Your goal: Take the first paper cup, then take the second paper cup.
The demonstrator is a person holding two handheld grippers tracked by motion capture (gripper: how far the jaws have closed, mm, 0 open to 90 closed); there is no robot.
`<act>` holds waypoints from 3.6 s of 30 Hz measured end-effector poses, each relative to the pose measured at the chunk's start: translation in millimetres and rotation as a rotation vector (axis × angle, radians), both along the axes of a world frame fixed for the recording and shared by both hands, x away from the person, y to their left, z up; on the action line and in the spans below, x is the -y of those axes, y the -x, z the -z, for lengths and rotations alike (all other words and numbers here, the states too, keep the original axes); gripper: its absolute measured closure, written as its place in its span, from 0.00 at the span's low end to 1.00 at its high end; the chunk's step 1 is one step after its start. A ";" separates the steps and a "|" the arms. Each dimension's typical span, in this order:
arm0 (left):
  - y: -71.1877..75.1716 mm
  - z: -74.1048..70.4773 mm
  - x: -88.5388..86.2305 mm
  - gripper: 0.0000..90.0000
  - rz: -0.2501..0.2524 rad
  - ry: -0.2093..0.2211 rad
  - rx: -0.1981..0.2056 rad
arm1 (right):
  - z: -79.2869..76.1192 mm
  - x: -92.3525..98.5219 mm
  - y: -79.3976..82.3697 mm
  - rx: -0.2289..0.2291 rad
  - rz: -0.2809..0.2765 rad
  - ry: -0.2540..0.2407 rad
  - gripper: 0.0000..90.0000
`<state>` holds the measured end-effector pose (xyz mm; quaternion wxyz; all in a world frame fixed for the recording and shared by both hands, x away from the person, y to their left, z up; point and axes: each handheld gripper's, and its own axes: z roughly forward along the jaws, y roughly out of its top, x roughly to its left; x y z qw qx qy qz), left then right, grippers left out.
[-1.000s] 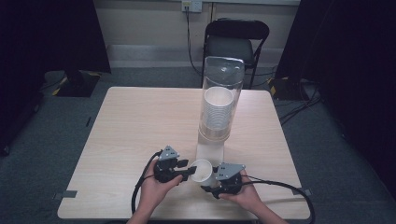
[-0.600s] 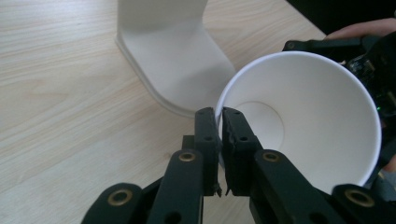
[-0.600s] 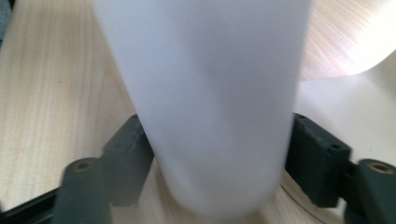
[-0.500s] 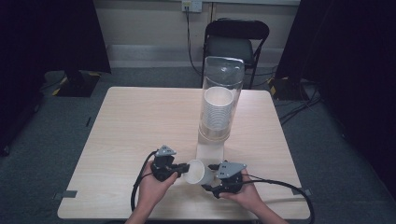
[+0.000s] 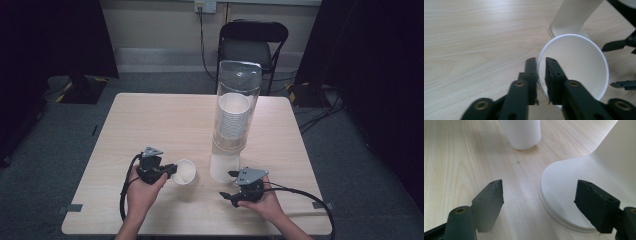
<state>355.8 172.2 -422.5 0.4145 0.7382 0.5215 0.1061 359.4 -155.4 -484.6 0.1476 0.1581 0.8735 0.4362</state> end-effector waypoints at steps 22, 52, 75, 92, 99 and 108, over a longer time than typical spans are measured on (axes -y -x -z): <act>22.5 47.6 -18.2 0.30 0.190 -0.070 0.052 | -0.4 31.2 -19.1 -0.081 0.157 -0.038 0.24; 23.0 79.0 -11.8 0.17 0.306 -0.232 0.144 | -26.6 39.3 -33.5 -0.082 0.235 -0.097 0.21; 23.4 78.8 -11.4 0.17 0.302 -0.239 0.144 | -59.0 9.0 -53.1 -0.026 0.238 -0.308 0.25; 23.6 78.9 -10.9 0.17 0.296 -0.238 0.142 | -54.9 1.4 -52.5 0.050 0.232 -0.304 0.40; 23.7 78.9 -11.0 0.17 0.297 -0.238 0.142 | -55.4 1.6 -52.2 0.052 0.232 -0.285 0.40; 23.7 78.9 -10.9 0.17 0.296 -0.237 0.142 | -55.3 2.5 -53.3 0.042 0.217 -0.277 0.41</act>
